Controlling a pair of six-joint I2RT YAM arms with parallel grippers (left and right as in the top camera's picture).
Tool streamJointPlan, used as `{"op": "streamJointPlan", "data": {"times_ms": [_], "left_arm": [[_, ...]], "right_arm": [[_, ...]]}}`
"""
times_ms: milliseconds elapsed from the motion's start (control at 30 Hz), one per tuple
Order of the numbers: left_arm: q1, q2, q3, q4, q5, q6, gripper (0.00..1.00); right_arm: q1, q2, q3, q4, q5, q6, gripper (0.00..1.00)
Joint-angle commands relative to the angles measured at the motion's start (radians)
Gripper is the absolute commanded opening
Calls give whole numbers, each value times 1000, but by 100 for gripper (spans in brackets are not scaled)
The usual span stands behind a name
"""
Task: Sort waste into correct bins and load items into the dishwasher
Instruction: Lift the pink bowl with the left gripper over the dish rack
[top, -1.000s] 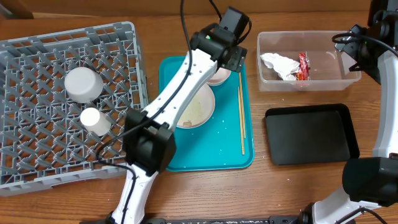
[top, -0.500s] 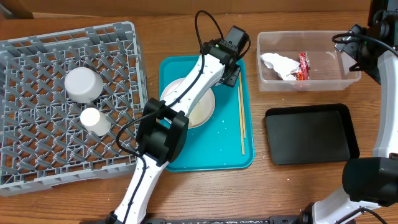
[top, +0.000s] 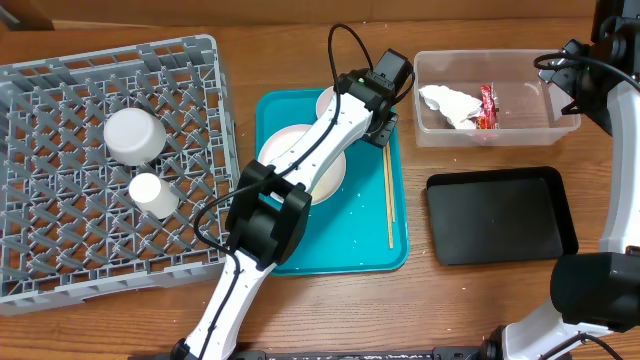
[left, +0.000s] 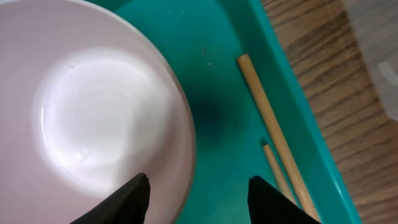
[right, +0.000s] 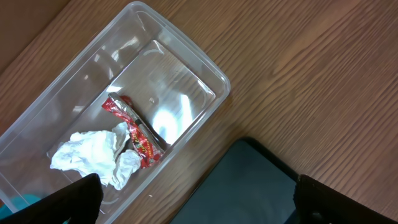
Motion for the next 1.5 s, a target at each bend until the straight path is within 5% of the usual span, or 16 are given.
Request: {"op": "streamJointPlan", "data": {"times_ms": [0, 267, 567, 900, 1133, 1267, 1467], "left_arm": [[5, 24, -2, -3, -47, 18, 47], [6, 23, -2, 3, -46, 18, 4], [5, 20, 155, -84, -24, -14, 4], [65, 19, 636, -402, 0, -190, 4], [262, 19, 884, -505, 458, -170, 4], [436, 21, 878, -518, 798, -110, 4], [685, 22, 834, -556, 1088, -47, 4]], "right_arm": [[-1, -21, 16, 3, 14, 4, 100], [-1, -21, 16, 3, 14, 4, 100], [-1, -21, 16, 3, 14, 4, 100], [-1, -21, 16, 3, 14, 4, 100], [-1, -21, 16, 3, 14, 4, 100], [-1, -21, 16, 3, 14, 4, 100], [-1, -21, 16, 3, 14, 4, 100]]}}
